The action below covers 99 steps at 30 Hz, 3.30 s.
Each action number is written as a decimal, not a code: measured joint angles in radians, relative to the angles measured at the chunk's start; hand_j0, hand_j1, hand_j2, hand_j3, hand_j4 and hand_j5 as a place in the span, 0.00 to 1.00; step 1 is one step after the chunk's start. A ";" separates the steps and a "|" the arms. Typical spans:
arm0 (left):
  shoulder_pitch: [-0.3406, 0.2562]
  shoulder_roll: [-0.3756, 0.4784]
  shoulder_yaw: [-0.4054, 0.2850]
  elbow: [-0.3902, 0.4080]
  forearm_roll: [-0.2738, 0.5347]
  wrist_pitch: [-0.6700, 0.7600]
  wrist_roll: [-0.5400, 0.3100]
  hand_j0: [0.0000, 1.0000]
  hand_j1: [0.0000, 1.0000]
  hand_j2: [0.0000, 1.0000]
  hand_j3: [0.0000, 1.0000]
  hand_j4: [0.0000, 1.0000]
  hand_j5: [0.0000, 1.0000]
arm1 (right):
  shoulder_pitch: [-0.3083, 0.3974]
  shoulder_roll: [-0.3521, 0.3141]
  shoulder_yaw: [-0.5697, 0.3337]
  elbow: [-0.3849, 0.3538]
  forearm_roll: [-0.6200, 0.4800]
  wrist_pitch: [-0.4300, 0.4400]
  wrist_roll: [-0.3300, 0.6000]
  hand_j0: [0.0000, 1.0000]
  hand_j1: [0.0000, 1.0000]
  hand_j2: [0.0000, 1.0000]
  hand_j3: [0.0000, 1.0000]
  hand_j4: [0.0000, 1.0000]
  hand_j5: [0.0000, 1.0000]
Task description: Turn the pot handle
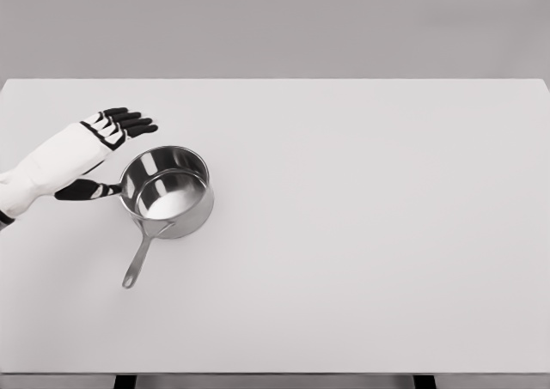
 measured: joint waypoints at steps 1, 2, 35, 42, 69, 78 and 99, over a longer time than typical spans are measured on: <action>0.002 0.005 0.000 0.001 -0.001 0.000 -0.001 1.00 1.00 1.00 1.00 1.00 1.00 | 0.002 0.000 0.000 0.000 0.000 0.000 0.000 1.00 1.00 1.00 1.00 1.00 1.00; 0.002 0.009 0.000 0.001 -0.003 0.000 -0.001 1.00 1.00 1.00 1.00 1.00 1.00 | 0.000 0.000 0.000 0.000 0.000 0.000 0.000 1.00 1.00 1.00 1.00 1.00 1.00; -0.123 0.153 -0.455 -0.156 -0.075 0.000 0.001 1.00 1.00 1.00 1.00 1.00 1.00 | 0.000 0.000 0.000 0.000 0.000 0.000 0.000 1.00 1.00 1.00 1.00 1.00 1.00; -0.124 0.194 -0.446 -0.157 -0.071 0.000 0.001 1.00 1.00 1.00 1.00 1.00 1.00 | 0.002 0.000 0.000 0.000 0.000 0.000 0.000 1.00 1.00 1.00 1.00 1.00 1.00; -0.124 0.281 -0.366 -0.150 -0.066 0.000 0.001 1.00 1.00 1.00 1.00 1.00 1.00 | 0.002 0.000 0.000 0.000 0.000 0.000 0.000 1.00 1.00 1.00 1.00 1.00 1.00; -0.124 0.283 -0.341 -0.139 -0.075 0.000 0.001 1.00 1.00 1.00 1.00 1.00 1.00 | 0.000 0.000 0.000 0.000 0.000 0.000 0.000 1.00 1.00 1.00 1.00 1.00 1.00; -0.129 0.289 -0.277 -0.060 -0.079 0.000 0.001 1.00 1.00 1.00 1.00 1.00 1.00 | 0.002 0.000 0.000 0.000 0.000 0.000 0.000 1.00 1.00 1.00 1.00 1.00 1.00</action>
